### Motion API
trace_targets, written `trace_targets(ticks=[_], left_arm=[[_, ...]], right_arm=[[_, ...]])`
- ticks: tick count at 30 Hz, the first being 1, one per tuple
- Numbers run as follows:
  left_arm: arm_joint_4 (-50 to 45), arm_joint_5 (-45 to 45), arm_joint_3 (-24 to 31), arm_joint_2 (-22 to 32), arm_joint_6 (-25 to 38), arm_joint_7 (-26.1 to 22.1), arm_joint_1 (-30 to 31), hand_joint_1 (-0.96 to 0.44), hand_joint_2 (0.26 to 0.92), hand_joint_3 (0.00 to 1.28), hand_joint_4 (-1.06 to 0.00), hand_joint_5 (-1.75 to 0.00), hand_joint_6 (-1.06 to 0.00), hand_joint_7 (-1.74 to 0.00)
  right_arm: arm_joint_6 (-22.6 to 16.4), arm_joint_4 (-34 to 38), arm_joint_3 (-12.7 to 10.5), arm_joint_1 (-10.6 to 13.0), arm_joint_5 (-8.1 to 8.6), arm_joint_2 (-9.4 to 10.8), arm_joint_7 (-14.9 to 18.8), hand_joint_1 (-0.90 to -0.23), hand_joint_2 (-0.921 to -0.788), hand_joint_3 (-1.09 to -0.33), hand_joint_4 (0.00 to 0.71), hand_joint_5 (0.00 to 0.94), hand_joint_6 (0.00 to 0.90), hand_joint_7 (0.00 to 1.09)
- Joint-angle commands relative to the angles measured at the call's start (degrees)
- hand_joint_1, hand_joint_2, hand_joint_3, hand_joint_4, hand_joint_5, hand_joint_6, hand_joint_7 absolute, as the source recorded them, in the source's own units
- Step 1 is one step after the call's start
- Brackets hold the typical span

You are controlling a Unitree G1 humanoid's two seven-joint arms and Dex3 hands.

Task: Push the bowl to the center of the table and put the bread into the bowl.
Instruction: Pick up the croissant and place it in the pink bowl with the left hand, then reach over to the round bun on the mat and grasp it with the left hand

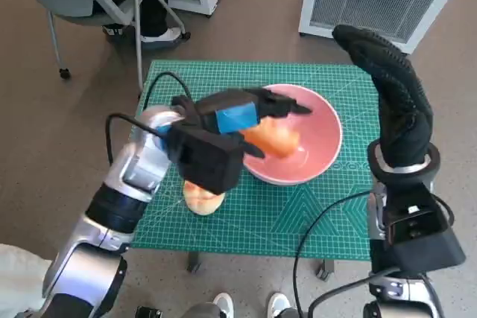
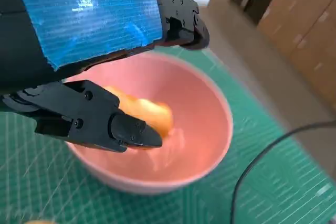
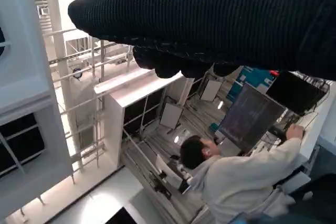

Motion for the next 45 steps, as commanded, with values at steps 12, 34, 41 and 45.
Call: trace_targets(ticks=[12,34,41,45], left_arm=[[-14.3,-11.8,12.0,10.7,-10.1,-0.8,12.6,-0.29,0.912,0.02,-0.19,-0.07,-0.30,-0.15],[-14.5,-17.6,16.5,22.7,-15.5,-9.6,27.8,-0.26,0.895,0.00,-0.28,-0.14,-0.21,-0.47],[-11.3,-13.1,14.3,22.1,-16.1,-8.6,29.0,-0.24,0.892,0.00,-0.27,-0.04,-0.24,-0.31],[-8.9,-10.4,13.1,21.1,-17.7,-6.9,29.0,-0.24,0.888,0.00,-0.27,-0.02,-0.25,-0.26]], right_arm=[[-0.5,-0.3,-0.2,1.8,-1.07,-0.7,-0.9,-0.577,-0.921,-0.745,0.291,0.000,0.031,0.70],[0.4,-0.6,0.0,1.8,0.36,-1.5,-0.1,-0.582,-0.921,-0.747,0.290,0.000,0.030,0.69],[0.9,-0.7,0.3,1.7,0.54,-1.7,0.1,-0.585,-0.921,-0.748,0.290,0.000,0.030,0.69],[1.1,-0.8,0.4,1.7,0.76,-1.9,0.2,-0.587,-0.921,-0.748,0.290,0.000,0.030,0.69]])
